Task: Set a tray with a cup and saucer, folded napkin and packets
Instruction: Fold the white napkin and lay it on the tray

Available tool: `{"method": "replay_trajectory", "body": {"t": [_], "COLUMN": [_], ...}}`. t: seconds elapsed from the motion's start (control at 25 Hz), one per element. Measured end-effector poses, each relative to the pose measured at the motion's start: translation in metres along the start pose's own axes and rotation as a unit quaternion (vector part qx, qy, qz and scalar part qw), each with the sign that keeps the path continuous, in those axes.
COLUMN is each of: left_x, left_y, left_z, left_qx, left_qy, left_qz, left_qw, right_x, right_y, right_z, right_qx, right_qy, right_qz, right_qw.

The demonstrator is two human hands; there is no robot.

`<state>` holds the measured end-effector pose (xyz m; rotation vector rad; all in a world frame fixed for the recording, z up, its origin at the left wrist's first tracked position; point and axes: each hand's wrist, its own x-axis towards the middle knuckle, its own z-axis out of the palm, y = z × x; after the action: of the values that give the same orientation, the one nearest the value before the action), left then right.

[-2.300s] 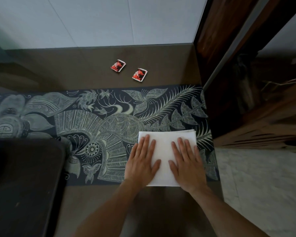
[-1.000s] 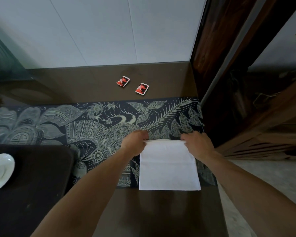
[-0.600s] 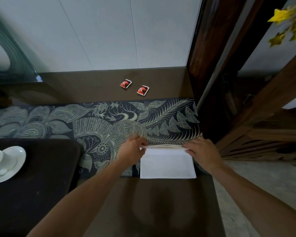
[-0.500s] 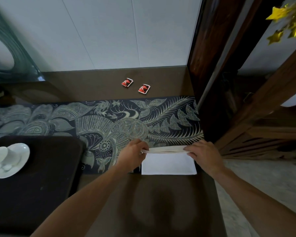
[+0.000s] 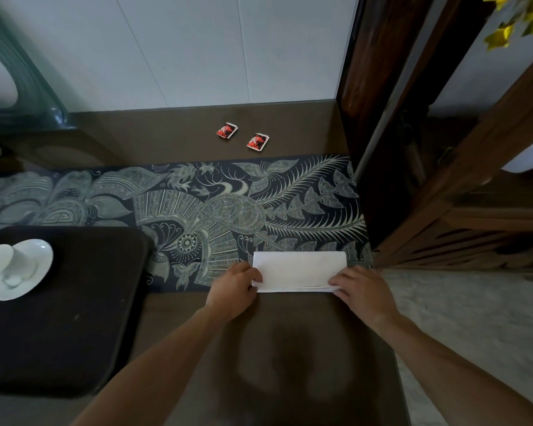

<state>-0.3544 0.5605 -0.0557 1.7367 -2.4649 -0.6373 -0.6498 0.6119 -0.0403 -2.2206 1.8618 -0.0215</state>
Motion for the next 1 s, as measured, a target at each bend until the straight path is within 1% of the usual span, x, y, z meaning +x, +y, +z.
{"method": "replay_trajectory", "body": {"t": [0.12,0.28,0.4,0.48,0.6,0.72,0.84,0.92,1.0], "left_x": [-0.005,-0.009,-0.008,-0.006,0.008,0.029,0.043,0.042,0.038], "left_y": [-0.001,-0.001,0.002,0.005,0.018,0.047,0.064,0.059,0.052], "left_z": [0.005,0.008,0.008,0.005,0.001,0.009,0.032,0.047,0.055], "left_qx": [0.004,0.002,0.013,0.044,0.060,0.058,0.060,0.094,0.098], "left_qy": [0.004,0.019,0.013,0.013,0.057,0.082,0.041,0.019,0.013], "left_qz": [0.002,0.011,0.018,0.035,0.054,0.074,0.063,0.047,0.047], "left_qw": [1.000,1.000,1.000,0.998,0.995,0.992,0.995,0.994,0.994], "right_x": [-0.004,-0.009,-0.013,-0.014,0.002,0.029,0.049,0.054,0.053], "right_y": [-0.004,-0.004,-0.003,-0.003,-0.019,-0.045,-0.053,-0.049,-0.044], "right_z": [0.000,0.002,0.009,0.013,0.013,0.018,0.031,0.042,0.050], "right_qx": [0.002,0.000,-0.041,-0.055,-0.026,-0.005,-0.033,-0.045,-0.047], "right_qy": [0.012,0.078,0.083,0.089,0.098,0.051,-0.028,-0.041,-0.032], "right_qz": [0.002,0.011,-0.008,0.003,0.030,0.008,-0.010,-0.012,-0.018], "right_qw": [1.000,0.997,0.996,0.994,0.994,0.999,0.999,0.998,0.998]}}
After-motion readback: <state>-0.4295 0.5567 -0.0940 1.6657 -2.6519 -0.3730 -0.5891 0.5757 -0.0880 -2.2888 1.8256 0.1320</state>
